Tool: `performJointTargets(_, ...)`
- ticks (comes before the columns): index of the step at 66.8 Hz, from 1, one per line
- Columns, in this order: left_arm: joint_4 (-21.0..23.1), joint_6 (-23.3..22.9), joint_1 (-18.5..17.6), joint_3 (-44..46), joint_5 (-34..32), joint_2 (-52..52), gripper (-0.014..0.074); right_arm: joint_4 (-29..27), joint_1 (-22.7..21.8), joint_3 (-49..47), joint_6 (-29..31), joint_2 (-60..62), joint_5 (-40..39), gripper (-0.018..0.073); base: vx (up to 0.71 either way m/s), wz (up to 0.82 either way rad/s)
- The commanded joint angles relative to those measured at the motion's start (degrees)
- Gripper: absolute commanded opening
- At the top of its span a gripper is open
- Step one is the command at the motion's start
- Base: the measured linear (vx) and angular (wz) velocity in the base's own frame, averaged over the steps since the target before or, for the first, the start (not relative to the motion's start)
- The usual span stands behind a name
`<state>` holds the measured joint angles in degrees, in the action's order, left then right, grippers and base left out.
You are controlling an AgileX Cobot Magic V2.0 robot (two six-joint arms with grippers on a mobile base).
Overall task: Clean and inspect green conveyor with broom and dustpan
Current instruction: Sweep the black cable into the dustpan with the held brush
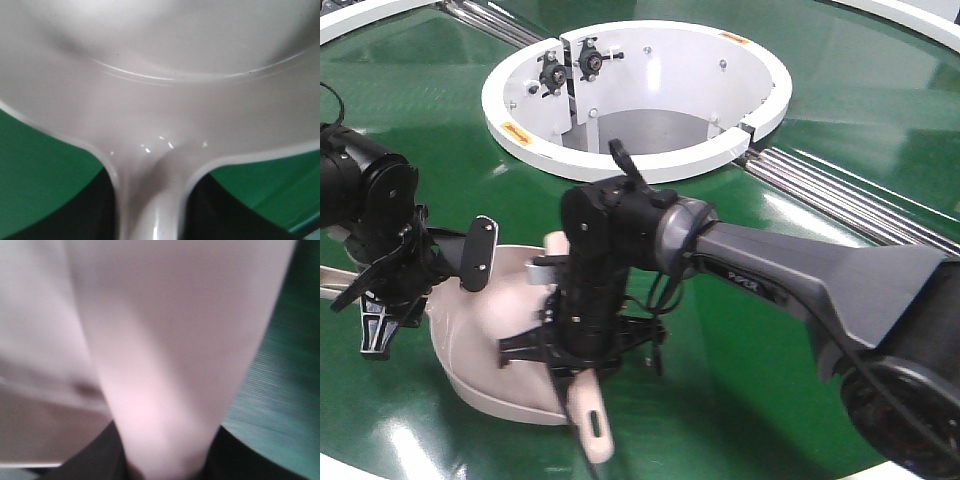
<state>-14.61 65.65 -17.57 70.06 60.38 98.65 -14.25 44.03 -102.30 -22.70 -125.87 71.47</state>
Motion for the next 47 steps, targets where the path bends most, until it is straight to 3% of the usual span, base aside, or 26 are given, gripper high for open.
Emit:
performJointTargets(1, 0.96, -0.06, -0.35, 1.53, -0.49, -2.79, 0.0003, -5.81, 1.01, -4.16, 3.42, 2.52, 2.50, -0.0004, 0.00, 0.00)
performJointTargets(12, 0.96, -0.06, -0.35, 1.53, -0.49, -2.79, 0.0003, -6.06, 0.91, -6.29, 4.31, 3.20, 2.50, -0.0004, 0.00, 0.00)
performJointTargets(47, 0.96, -0.06, -0.35, 1.53, -0.49, -2.79, 0.0003, 3.71, -1.24, -5.76, 3.68, 8.59, 2.50, -0.0004, 0.00, 0.00)
